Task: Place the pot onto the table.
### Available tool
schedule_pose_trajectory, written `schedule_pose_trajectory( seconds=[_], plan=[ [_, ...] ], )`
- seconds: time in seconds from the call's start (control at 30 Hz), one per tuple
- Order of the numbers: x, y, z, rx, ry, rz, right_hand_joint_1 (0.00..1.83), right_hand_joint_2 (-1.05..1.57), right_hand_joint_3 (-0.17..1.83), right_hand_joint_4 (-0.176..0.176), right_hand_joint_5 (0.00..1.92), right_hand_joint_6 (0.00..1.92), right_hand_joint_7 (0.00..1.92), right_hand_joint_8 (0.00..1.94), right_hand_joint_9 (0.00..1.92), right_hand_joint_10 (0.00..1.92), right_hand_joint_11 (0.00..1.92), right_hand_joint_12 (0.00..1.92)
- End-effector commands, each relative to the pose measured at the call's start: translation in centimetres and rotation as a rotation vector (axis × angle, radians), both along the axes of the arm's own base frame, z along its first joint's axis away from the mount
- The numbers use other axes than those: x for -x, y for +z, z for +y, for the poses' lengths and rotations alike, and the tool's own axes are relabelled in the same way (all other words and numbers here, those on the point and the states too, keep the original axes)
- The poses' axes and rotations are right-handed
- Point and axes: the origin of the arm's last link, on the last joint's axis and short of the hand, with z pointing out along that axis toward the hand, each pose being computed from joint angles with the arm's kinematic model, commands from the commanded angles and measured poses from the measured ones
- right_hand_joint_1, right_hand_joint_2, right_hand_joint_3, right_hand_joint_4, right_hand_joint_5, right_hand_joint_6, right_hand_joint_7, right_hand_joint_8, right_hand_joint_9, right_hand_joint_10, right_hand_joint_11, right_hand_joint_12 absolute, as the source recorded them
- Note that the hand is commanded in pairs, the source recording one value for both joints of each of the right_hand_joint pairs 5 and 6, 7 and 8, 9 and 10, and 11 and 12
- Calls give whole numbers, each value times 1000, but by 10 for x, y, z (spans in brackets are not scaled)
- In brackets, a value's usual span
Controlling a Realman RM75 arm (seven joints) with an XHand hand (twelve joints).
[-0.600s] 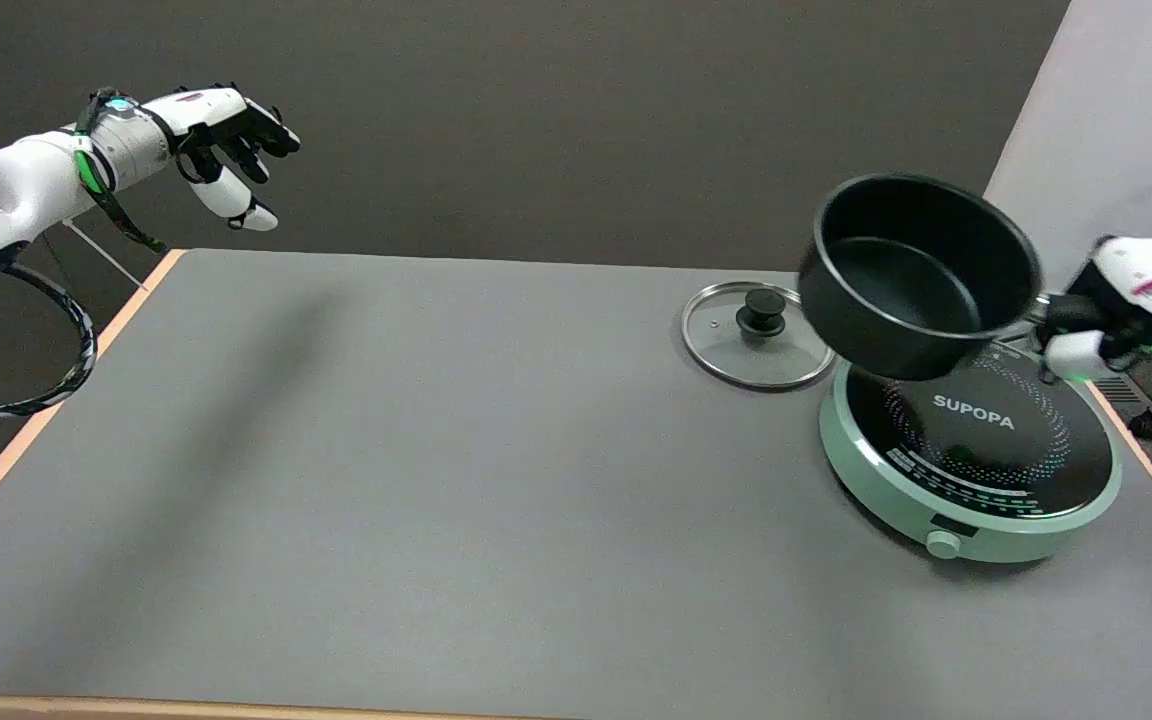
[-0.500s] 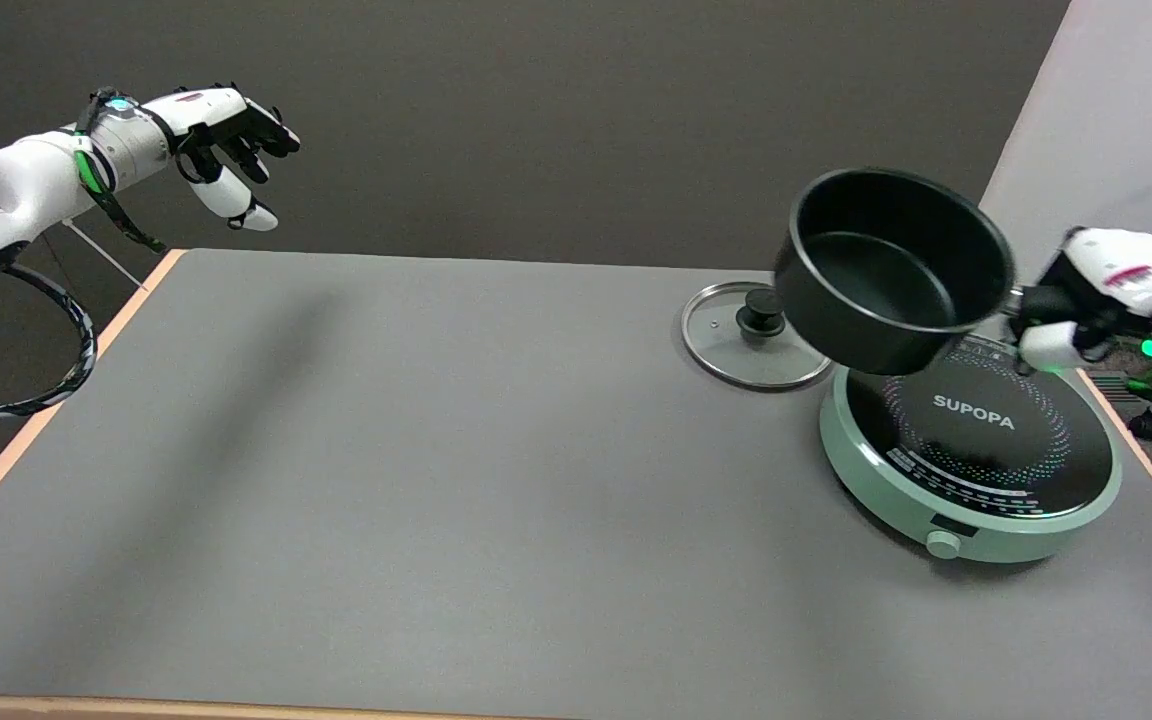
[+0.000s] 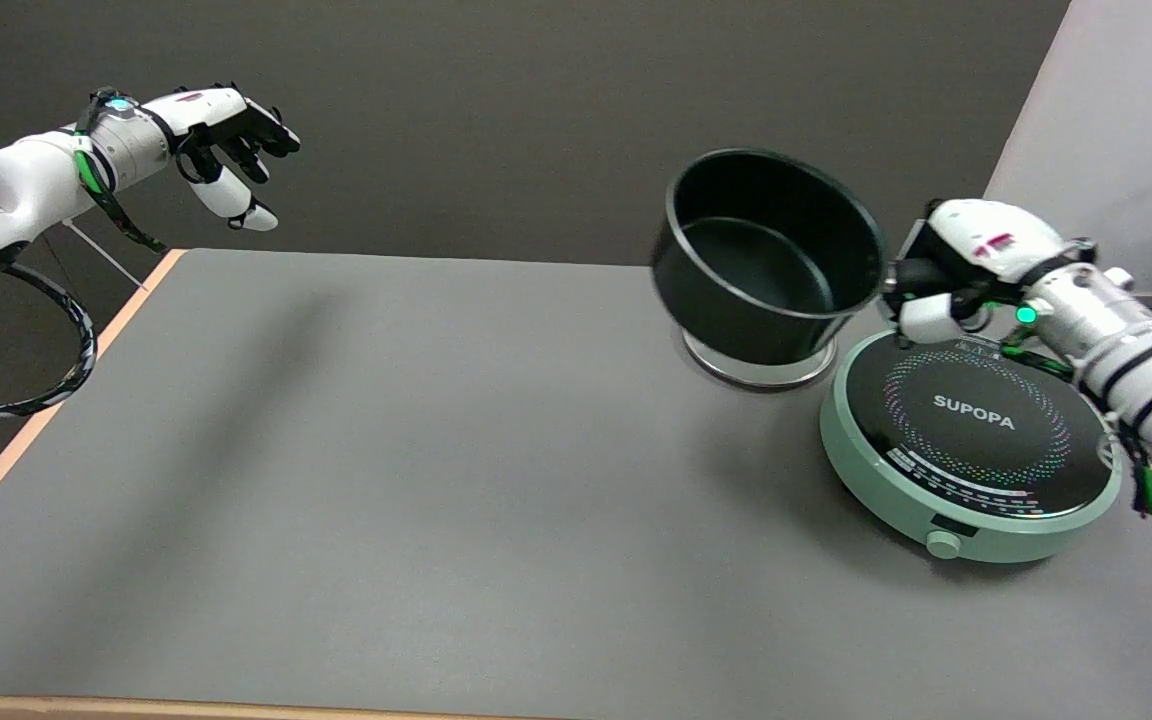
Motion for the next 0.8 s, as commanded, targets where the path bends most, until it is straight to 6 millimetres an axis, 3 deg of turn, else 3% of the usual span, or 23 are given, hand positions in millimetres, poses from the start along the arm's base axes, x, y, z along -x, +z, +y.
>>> schedule_pose_trajectory(
  seconds=[0.03,0.6,0.8],
  plan=[
    [-7,-73,-40,-351,-50,-2,1138,1032,1118,-90,1809,1809,1809,1809,1809,1809,1809,1809],
    [6,-104,-41,-470,-108,-25,1099,1152,987,-82,1843,1843,1843,1843,1843,1843,1843,1843],
    [37,-133,-43,-435,-46,44,1103,1144,989,-81,1844,1844,1844,1844,1844,1844,1844,1844]
  ],
)
